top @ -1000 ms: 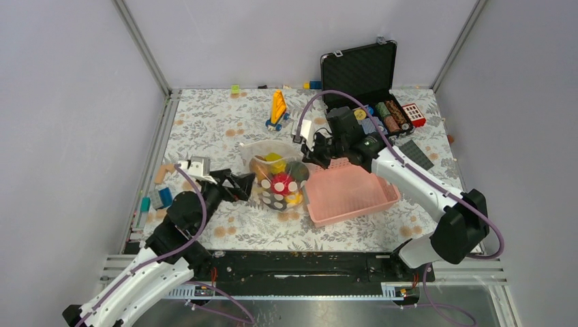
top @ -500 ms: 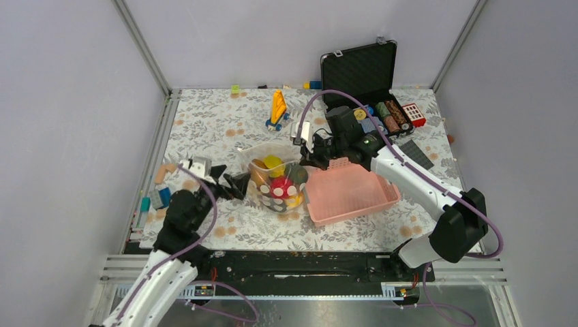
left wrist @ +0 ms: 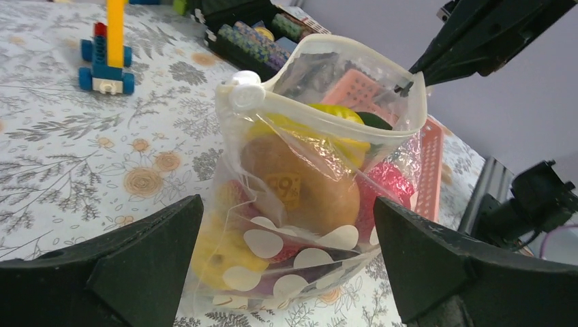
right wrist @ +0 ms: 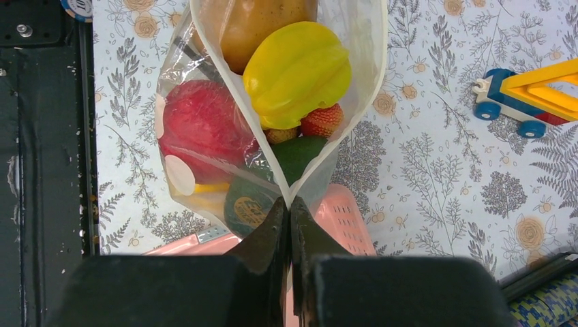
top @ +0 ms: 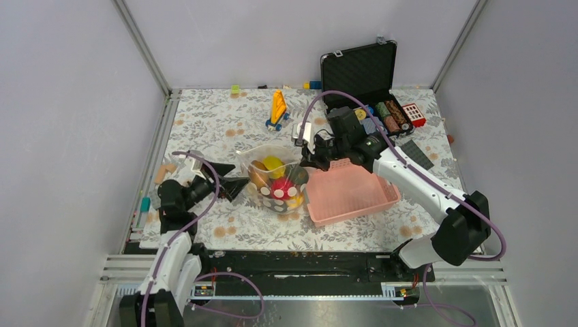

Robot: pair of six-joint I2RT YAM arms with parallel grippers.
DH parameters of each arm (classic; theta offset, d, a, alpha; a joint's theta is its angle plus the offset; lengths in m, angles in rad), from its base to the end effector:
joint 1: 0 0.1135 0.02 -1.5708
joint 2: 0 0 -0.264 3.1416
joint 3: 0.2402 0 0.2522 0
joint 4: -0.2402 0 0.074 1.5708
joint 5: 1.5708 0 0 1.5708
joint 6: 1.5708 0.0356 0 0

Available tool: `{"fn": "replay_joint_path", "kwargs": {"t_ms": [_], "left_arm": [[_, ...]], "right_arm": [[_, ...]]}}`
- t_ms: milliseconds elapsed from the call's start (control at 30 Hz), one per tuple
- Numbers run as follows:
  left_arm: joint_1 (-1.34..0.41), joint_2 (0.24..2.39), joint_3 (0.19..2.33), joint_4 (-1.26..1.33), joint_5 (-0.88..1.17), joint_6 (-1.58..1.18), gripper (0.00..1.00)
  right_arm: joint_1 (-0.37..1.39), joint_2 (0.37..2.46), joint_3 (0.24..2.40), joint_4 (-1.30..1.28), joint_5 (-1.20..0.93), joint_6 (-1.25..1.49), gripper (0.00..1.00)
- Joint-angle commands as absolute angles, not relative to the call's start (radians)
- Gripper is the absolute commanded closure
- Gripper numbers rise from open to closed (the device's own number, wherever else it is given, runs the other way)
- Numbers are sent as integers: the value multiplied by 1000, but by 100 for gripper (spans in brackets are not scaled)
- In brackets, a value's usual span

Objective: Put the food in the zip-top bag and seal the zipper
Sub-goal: Adjust the zipper food storage bag at the center of the board.

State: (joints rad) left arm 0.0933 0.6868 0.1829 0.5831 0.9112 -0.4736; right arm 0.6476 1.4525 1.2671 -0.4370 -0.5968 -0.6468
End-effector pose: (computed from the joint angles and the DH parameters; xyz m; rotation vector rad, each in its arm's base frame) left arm 0.1568 -0.0136 0.2227 0.3255 1.5714 -0.9722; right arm 0.2469 0.2118 0.3292 -1.5420 1.4864 0.6511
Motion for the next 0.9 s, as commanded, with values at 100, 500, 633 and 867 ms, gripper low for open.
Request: {"fn": "replay_joint_path", "kwargs": {"t_ms": [100, 500, 633, 867], "left_arm": [[117, 920, 288, 841, 1162, -444, 1], [130, 1026, 324, 941, 1247, -370, 4], [129, 1073, 302, 1060, 1235, -417, 7], [125, 1267, 299, 1447, 1234, -669, 7]], "right_arm": [[644, 1369, 1262, -420, -667, -647, 100], [646, 1390, 1270, -413, -716, -604, 100], [645, 1375, 1235, -366, -692, -565, 100], [645, 1359, 1173, -313, -688, -532, 100]]}}
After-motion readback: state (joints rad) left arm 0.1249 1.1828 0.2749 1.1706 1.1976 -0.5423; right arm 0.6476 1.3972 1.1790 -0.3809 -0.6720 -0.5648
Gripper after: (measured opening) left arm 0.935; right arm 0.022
